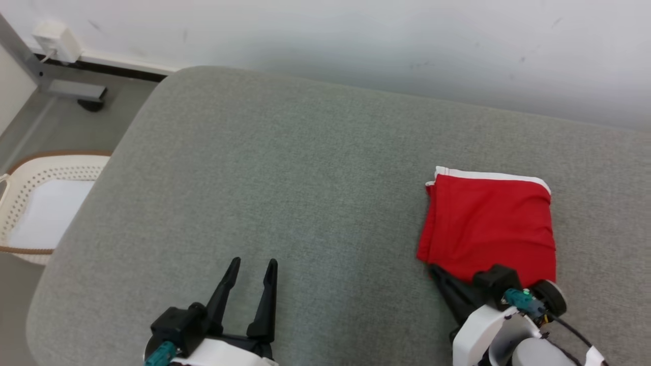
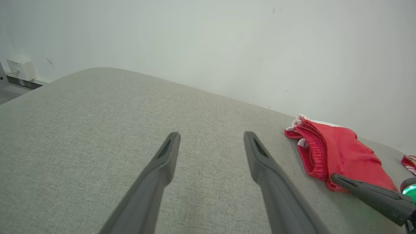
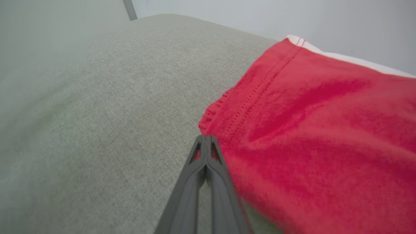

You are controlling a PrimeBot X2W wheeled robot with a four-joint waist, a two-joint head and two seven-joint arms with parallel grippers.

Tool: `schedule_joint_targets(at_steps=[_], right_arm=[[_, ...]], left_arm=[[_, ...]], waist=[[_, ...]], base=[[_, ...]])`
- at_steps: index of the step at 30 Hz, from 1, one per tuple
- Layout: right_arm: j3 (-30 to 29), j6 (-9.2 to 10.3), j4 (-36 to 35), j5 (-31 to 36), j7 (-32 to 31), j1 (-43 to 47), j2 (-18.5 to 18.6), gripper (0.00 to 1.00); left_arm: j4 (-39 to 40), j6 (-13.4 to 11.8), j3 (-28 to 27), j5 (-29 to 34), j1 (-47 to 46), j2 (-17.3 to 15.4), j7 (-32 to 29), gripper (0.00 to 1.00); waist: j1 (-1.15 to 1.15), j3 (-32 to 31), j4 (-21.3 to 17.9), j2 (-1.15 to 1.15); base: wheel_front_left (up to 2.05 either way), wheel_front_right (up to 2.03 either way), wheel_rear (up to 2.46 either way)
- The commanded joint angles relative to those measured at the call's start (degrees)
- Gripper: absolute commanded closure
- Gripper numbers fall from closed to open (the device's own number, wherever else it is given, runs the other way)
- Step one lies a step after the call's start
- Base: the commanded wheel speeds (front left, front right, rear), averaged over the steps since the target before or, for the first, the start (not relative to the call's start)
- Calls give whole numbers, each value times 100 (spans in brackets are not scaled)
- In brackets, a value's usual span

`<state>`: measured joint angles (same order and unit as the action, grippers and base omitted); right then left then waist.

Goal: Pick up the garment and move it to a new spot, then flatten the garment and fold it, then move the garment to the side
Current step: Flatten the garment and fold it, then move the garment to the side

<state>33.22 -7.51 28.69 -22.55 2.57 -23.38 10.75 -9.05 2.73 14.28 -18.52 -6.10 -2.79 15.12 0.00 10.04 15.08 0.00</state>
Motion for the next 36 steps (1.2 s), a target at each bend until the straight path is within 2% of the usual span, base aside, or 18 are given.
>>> schedule_joint_targets(at_steps=[1,5,9,12,13,14,15,16,17,21,24,28,36], right_arm=[[86,7,71,-1,67,-30,-50,100],[193,7,76,-117,300,42,-95,100],[-40,7,-108,-234,610,291,12,100],[-417,7,-374,-174,896,584,181,45],[-607,7,-495,-163,986,721,241,9],[-791,7,-599,-205,1036,894,286,0],[-791,7,-599,-205,1036,894,286,0],[-1174,7,-856,-173,1135,1218,391,0],[-1174,7,-856,-173,1135,1218,391,0],[-2032,8,-1408,-11,1230,1904,482,0],[-2503,8,-1624,64,1256,2354,402,0],[-2822,8,-1778,363,1262,2711,317,0],[-3134,9,-1821,433,1261,3074,-15,0]], left_arm=[[-18,-7,-19,0,71,-25,0,0],[-97,4,-93,76,153,-24,0,0],[-183,52,-216,191,278,-25,0,0],[-249,81,-296,278,414,-24,0,0],[-264,96,-326,286,469,-24,0,0],[-278,111,-357,289,522,-25,0,0],[-278,111,-357,289,522,-25,0,0],[-289,122,-413,337,642,-23,0,0],[-289,122,-413,337,642,-23,0,0],[-233,189,-512,408,819,-24,0,0],[-238,242,-549,467,917,-24,0,0],[-213,275,-602,501,1026,-21,0,0],[-145,274,-575,529,1198,-24,0,0]], waist=[[0,-109,-110,0],[0,-319,-305,0],[0,-598,-508,0],[0,-802,-633,0],[0,-864,-668,0],[0,-927,-702,0],[0,-927,-702,0],[0,-1044,-774,0],[0,-1044,-774,0],[0,-1131,-927,0],[0,-1149,-1045,0],[0,-1164,-1199,0],[0,-1155,-1262,0]], base=[[0,0,0],[0,0,0],[0,0,0],[0,0,0],[0,0,0],[0,0,0],[0,0,0],[0,0,0],[0,0,0],[0,0,0],[0,0,0],[0,0,0],[0,0,0]])
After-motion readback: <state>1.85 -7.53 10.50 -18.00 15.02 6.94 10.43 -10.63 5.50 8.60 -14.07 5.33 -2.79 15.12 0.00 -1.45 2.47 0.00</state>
